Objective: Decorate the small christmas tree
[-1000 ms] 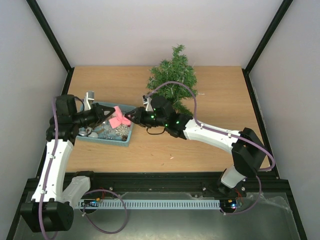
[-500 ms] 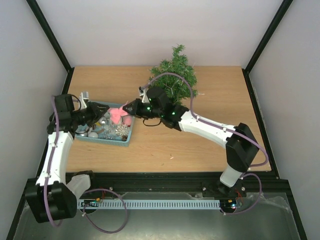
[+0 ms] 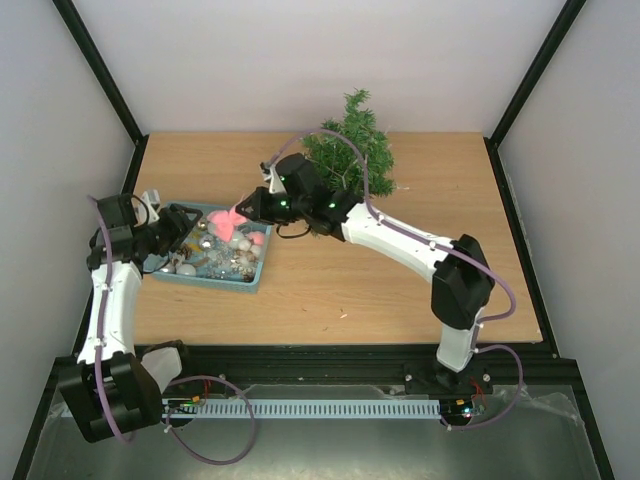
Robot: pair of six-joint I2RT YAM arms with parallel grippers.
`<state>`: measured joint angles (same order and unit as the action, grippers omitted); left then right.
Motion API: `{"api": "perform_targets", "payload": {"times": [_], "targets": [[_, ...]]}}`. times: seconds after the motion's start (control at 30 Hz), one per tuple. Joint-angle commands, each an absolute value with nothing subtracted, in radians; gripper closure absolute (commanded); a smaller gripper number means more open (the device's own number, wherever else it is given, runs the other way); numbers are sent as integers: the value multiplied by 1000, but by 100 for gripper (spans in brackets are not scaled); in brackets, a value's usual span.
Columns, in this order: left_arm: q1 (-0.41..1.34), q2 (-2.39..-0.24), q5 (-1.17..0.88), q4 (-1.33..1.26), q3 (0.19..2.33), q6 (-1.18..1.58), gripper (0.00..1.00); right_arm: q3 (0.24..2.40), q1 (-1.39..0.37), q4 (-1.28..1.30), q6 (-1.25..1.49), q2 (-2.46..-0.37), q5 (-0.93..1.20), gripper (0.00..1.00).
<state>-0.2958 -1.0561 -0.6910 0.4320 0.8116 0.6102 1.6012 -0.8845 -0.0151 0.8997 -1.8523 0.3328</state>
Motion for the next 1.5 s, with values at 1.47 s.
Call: {"api": "perform_targets", "payload": {"times": [1.47], "targets": [[910,-1311,-170,-180,854,798,42,917,-310,280,640,-906,479,99]]}}
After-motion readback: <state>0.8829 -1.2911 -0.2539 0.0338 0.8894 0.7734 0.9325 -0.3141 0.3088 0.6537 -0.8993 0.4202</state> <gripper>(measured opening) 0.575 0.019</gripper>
